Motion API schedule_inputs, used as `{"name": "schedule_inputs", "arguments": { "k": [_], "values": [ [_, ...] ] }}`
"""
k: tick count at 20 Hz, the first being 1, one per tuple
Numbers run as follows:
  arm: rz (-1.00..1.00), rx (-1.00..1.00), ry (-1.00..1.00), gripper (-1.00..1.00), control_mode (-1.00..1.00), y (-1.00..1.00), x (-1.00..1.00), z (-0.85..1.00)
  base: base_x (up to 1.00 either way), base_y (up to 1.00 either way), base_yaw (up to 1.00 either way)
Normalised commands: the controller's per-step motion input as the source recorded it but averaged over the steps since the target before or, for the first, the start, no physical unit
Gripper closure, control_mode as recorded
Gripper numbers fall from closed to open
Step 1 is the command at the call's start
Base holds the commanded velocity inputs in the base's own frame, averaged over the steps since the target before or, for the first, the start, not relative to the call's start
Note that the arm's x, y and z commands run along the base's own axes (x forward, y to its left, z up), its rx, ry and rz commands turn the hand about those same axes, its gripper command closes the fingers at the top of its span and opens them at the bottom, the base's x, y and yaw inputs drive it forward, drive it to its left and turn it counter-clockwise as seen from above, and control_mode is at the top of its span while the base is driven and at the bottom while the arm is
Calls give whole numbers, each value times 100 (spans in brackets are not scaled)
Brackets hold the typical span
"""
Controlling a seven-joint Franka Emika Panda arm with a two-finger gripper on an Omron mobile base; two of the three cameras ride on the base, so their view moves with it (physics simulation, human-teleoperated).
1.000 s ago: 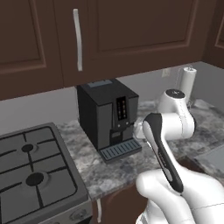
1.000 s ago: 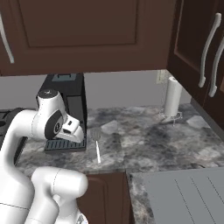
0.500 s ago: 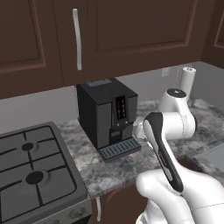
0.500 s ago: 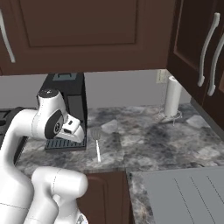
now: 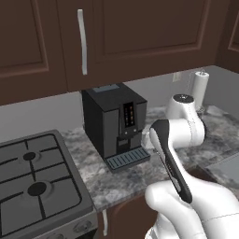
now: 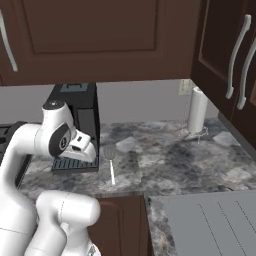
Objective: Put the eggplant and carrot in the pot. Retrieve the spatula and lightly stir the vegetables in the pot.
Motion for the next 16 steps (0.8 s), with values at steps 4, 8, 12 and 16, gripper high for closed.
{"name": "schedule_inputs", "arguments": {
  "k": [4, 8, 12, 16],
  "values": [
    [8, -17, 16, -100, -100, -9, 12, -15, 0, 0, 0],
    [19, 1, -6, -100, -100, -70, 5, -36, 0, 0, 0],
    [21, 9, -24, -100, -100, -65, -4, -16, 0, 0, 0],
    [16, 5, -21, -100, -100, -23, -2, -1, 0, 0, 0]
  ]
}}
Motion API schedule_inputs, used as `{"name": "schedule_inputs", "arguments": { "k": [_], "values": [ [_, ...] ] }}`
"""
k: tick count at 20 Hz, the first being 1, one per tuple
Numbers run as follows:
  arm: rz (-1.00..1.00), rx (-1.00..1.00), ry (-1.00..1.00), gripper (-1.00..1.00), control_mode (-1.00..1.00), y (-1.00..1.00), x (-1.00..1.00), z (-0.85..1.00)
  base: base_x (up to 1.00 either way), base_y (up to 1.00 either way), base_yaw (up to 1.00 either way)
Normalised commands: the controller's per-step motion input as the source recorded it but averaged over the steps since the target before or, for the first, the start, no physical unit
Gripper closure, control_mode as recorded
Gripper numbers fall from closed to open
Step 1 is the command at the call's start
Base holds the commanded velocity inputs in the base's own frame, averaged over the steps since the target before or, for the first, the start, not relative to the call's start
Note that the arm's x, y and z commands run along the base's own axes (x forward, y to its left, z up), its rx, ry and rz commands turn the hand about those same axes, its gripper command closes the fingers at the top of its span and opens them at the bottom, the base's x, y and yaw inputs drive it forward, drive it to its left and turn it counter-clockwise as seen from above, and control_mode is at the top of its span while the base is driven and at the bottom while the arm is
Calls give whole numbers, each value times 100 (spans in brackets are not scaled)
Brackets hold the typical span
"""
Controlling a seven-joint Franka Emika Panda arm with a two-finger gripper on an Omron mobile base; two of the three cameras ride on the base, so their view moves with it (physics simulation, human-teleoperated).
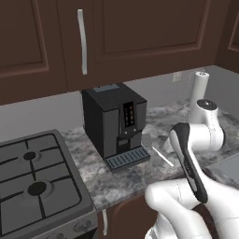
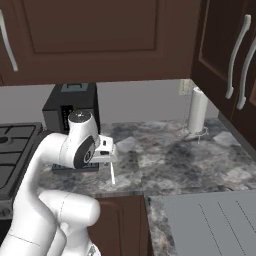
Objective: Put the eggplant and carrot in the pot. Retrieve the spatula and lightly stir the vegetables in the pot.
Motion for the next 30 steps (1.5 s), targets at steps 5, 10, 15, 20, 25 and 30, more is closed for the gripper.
{"name": "schedule_inputs", "arguments": {
  "k": [5, 10, 15, 20, 25, 30],
  "values": [
    [2, -1, 8, -100, -100, 0, 50, -8, 0, 0, 0],
    [0, -4, 19, -100, -100, 0, 54, -23, 0, 0, 0],
    [0, 0, 11, -100, -100, 0, 24, -29, 0, 0, 0],
    [0, 0, 16, -100, -100, -6, 3, -29, 0, 0, 0],
    [0, 0, 12, -100, -100, -14, 4, -32, 0, 0, 0],
    [0, 0, 0, -100, -100, -10, 17, -37, 0, 0, 0]
  ]
}}
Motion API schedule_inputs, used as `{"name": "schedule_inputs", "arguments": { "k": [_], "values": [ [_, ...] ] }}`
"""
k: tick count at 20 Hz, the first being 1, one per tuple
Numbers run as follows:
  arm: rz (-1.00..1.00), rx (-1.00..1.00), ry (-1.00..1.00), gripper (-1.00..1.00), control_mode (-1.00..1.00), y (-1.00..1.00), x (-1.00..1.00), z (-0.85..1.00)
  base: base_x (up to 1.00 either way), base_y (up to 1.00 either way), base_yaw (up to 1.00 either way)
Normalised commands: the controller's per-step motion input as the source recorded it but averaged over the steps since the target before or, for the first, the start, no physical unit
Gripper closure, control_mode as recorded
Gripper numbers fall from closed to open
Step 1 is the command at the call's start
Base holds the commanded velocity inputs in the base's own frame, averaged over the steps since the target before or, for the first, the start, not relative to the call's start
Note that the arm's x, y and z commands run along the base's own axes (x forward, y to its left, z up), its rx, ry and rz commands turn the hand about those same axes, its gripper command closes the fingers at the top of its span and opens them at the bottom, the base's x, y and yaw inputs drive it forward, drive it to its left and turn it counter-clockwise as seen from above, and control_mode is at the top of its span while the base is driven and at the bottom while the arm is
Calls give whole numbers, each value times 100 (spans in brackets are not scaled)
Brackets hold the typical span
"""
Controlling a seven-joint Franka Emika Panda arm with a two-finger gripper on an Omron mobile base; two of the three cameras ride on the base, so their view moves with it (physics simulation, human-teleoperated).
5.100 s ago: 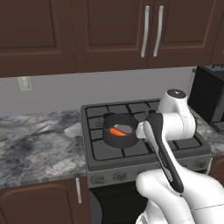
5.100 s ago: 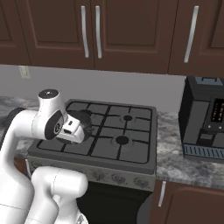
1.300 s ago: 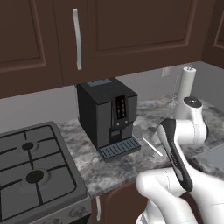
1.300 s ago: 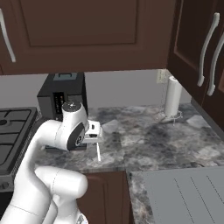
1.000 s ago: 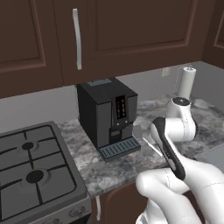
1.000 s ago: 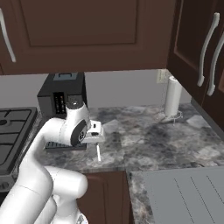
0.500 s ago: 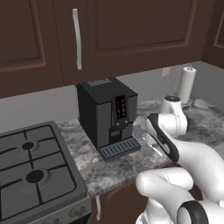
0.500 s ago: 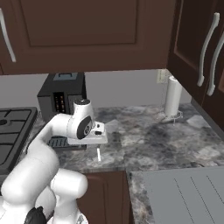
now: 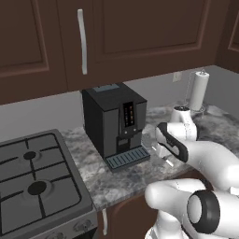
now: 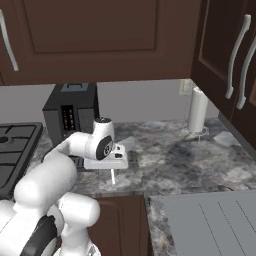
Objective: Put the eggplant and carrot in the pot. Retrieve the spatula and lightly stir the vegetables in the pot.
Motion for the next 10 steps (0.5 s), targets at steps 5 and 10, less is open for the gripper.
{"name": "schedule_inputs", "arguments": {
  "k": [5, 10],
  "values": [
    [0, 0, 0, -100, -100, 0, 34, -37, 0, 0, 0],
    [0, 0, 0, -100, -100, 0, 30, -22, 0, 0, 0]
  ]
}}
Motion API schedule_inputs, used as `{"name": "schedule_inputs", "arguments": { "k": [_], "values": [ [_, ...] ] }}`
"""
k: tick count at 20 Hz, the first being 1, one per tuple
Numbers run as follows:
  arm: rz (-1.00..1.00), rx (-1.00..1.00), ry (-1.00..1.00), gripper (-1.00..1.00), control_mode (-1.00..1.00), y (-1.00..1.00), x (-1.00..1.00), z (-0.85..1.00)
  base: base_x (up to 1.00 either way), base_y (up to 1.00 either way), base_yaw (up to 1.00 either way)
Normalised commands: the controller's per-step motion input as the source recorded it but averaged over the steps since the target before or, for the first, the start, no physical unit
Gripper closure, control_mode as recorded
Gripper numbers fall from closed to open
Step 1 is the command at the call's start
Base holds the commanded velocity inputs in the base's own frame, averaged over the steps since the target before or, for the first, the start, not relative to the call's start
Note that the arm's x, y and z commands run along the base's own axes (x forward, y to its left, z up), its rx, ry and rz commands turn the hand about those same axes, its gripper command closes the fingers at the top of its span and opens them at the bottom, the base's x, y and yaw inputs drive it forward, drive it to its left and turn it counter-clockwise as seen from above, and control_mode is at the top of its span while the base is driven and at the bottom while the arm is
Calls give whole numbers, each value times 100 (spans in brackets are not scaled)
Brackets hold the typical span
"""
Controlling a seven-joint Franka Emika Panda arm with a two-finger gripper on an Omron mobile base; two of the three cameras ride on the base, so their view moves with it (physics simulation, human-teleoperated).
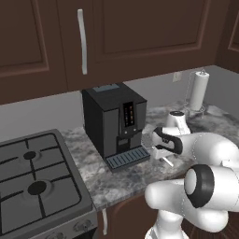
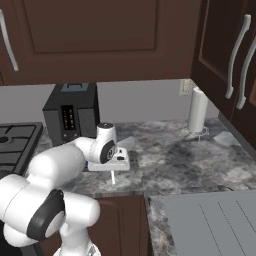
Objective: Put the eggplant and carrot in the pot. Retrieve the spatula and lightly stir the vegetables in the pot.
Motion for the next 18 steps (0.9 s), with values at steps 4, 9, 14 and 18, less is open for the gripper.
{"name": "schedule_inputs", "arguments": {
  "k": [4, 9, 14, 18],
  "values": [
    [0, 0, 2, -100, -100, 0, 12, -8, 0, 0, 0],
    [0, 0, 0, -100, -100, 0, 0, -18, 0, 0, 0],
    [0, 0, 0, -100, -100, 0, 0, -46, 0, 0, 0],
    [0, 0, 0, -100, -100, 0, -4, -44, 0, 0, 0]
  ]
}}
